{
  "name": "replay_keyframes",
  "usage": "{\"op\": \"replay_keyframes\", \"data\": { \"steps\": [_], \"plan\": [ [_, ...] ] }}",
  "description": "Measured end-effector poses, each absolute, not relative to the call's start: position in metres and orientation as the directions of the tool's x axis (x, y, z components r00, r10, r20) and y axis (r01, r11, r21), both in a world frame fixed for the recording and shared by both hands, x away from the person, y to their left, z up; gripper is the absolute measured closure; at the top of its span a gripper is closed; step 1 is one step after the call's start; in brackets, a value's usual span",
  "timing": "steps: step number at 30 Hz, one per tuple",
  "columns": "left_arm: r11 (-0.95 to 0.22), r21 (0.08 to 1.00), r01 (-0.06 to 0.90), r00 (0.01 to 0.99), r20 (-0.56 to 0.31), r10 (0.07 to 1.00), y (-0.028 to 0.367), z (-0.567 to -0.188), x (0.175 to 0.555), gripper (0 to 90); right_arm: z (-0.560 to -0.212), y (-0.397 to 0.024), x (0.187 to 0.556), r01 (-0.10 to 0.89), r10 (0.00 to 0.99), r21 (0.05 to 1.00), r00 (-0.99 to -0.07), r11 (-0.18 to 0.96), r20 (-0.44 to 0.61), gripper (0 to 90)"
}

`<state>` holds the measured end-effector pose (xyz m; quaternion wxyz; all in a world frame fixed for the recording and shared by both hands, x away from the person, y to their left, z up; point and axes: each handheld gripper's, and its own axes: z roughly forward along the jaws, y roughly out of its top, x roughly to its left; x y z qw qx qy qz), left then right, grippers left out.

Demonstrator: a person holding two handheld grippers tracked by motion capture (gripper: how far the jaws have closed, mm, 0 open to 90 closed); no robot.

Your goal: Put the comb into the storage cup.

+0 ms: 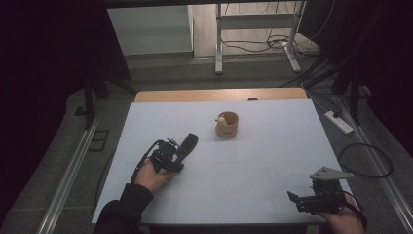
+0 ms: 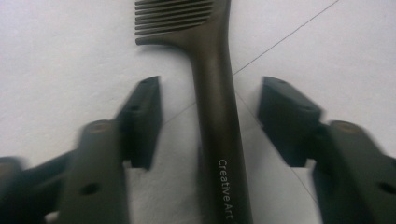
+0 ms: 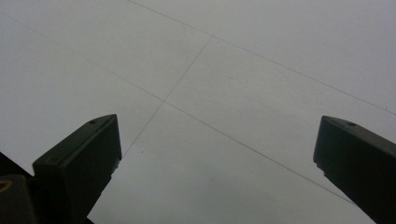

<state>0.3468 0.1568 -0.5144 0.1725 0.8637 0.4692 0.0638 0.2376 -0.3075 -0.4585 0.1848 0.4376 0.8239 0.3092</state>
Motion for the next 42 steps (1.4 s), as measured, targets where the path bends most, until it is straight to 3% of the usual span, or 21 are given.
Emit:
{"op": "replay_keyframes", "data": {
  "steps": [6,16,42],
  "plan": [
    [-0.489,0.358,0.795,0.542,-0.06,0.838,0.158,-0.513,0.346,71.5,-0.459,-0.307,0.237,0.605,0.834,0.671,-0.55,0.428,-0.036,0.9],
    [-0.442,0.373,0.816,0.518,-0.13,0.846,0.166,-0.514,0.348,72.1,-0.458,-0.307,0.237,0.604,0.834,0.672,-0.551,0.428,-0.037,1.0],
    [-0.437,0.502,0.746,0.563,-0.125,0.817,0.179,-0.495,0.335,72.1,-0.458,-0.307,0.237,0.601,0.833,0.674,-0.552,0.429,-0.037,1.1]
  ]
}}
